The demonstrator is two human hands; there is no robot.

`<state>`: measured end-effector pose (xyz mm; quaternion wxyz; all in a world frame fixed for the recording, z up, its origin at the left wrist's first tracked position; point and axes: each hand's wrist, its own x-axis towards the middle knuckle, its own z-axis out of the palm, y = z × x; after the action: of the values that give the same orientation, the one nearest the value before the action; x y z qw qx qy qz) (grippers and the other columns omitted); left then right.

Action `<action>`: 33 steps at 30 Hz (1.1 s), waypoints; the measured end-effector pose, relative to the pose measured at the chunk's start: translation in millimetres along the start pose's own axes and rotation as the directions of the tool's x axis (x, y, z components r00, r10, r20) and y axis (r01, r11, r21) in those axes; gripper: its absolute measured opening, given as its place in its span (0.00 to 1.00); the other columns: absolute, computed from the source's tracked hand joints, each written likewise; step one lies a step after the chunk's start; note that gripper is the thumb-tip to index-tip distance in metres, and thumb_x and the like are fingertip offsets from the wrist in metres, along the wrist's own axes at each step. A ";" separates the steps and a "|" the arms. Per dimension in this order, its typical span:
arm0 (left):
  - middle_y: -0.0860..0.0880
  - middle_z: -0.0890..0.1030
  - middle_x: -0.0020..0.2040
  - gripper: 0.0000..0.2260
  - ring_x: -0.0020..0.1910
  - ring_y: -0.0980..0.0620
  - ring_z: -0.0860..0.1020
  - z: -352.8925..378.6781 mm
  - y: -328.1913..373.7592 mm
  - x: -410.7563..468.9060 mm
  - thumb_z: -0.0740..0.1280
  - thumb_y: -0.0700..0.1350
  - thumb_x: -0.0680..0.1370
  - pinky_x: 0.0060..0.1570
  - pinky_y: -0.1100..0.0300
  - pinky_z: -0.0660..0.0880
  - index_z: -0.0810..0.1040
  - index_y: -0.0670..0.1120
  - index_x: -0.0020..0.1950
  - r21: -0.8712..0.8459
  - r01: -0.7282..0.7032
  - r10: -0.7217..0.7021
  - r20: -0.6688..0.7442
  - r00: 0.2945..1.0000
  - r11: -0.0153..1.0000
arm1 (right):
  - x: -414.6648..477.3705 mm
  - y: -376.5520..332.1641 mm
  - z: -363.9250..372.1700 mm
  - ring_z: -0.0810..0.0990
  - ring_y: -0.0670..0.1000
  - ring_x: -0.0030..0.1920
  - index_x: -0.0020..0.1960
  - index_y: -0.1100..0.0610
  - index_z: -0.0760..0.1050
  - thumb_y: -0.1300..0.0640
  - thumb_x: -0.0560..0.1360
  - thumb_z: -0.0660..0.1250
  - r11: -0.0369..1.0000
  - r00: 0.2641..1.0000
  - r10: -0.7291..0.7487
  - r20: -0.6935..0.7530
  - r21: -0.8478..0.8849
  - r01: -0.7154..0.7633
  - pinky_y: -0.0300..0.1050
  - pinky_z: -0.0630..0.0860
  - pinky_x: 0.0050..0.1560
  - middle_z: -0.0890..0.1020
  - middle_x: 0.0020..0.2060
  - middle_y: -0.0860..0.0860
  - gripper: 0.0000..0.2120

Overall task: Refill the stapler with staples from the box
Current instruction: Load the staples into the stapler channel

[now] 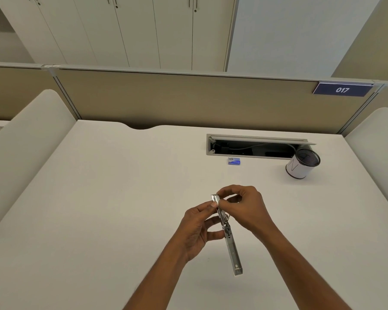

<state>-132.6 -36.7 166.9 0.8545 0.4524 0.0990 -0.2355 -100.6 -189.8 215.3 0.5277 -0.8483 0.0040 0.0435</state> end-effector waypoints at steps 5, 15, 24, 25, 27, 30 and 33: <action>0.48 0.86 0.50 0.14 0.46 0.52 0.84 0.1 -0.1 -3.3 0.73 0.50 0.79 0.39 0.52 0.84 0.86 0.43 0.60 -0.008 0.001 -0.001 0.000 1.000 1.000 | -1.0 -2.9 -4.5 0.87 0.47 0.38 0.45 0.51 0.86 0.55 0.71 0.76 1.000 0.999 -0.001 0.033 0.012 0.001 0.46 0.85 0.45 0.88 0.40 0.46 0.03; 0.47 0.86 0.53 0.16 0.50 0.50 0.86 -1.2 7.7 -6.8 0.73 0.50 0.79 0.40 0.52 0.84 0.85 0.44 0.64 -0.030 -0.023 0.022 -0.024 0.999 0.999 | -45.3 -7.2 -26.0 0.86 0.51 0.47 0.53 0.50 0.85 0.58 0.74 0.77 0.943 0.942 -0.331 0.056 0.065 0.327 0.39 0.83 0.45 0.86 0.47 0.47 0.09; 0.46 0.86 0.53 0.18 0.53 0.48 0.85 6.6 10.3 -11.8 0.74 0.51 0.77 0.41 0.51 0.84 0.85 0.44 0.63 -0.027 -0.019 0.018 -0.019 1.000 0.999 | -49.3 -4.8 -18.4 0.83 0.44 0.42 0.51 0.53 0.87 0.63 0.74 0.76 0.863 0.877 -0.480 -0.015 -0.191 0.468 0.37 0.79 0.43 0.84 0.40 0.45 0.08; 0.46 0.86 0.53 0.18 0.53 0.48 0.85 7.4 10.6 -12.7 0.74 0.51 0.77 0.41 0.51 0.84 0.85 0.44 0.63 -0.028 -0.020 0.020 -0.016 1.000 0.999 | -48.6 -5.4 -17.1 0.83 0.44 0.41 0.52 0.53 0.87 0.63 0.74 0.76 0.864 0.879 -0.476 -0.026 -0.201 0.462 0.37 0.79 0.42 0.84 0.40 0.45 0.09; 0.44 0.86 0.56 0.18 0.55 0.47 0.85 7.6 10.3 -13.3 0.74 0.51 0.78 0.43 0.51 0.84 0.85 0.43 0.63 -0.034 -0.027 0.027 -0.006 1.000 0.999 | -47.9 -6.9 -13.9 0.83 0.45 0.40 0.52 0.52 0.87 0.63 0.74 0.75 0.872 0.885 -0.463 -0.051 -0.209 0.444 0.39 0.79 0.41 0.84 0.39 0.45 0.09; 0.40 0.84 0.63 0.16 0.64 0.40 0.82 6.5 8.7 -12.8 0.73 0.50 0.80 0.46 0.48 0.85 0.84 0.42 0.64 -0.047 -0.040 0.041 0.007 0.999 0.998 | -47.9 -8.6 -6.9 0.83 0.44 0.39 0.51 0.50 0.87 0.61 0.74 0.75 0.893 0.903 -0.421 -0.086 -0.211 0.397 0.36 0.79 0.39 0.84 0.38 0.45 0.09; 0.41 0.85 0.61 0.16 0.61 0.42 0.84 7.1 6.9 -14.5 0.73 0.50 0.80 0.44 0.49 0.85 0.84 0.42 0.63 -0.062 -0.045 0.047 0.033 0.998 0.997 | -48.6 -9.6 1.6 0.82 0.45 0.38 0.51 0.50 0.87 0.62 0.74 0.74 0.897 0.912 -0.397 -0.100 -0.253 0.362 0.39 0.80 0.39 0.83 0.36 0.46 0.09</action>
<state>-142.1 -34.7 181.5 0.8746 0.4242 0.0812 -0.2204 -148.7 -186.0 227.0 0.4231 -0.8885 -0.1274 -0.1239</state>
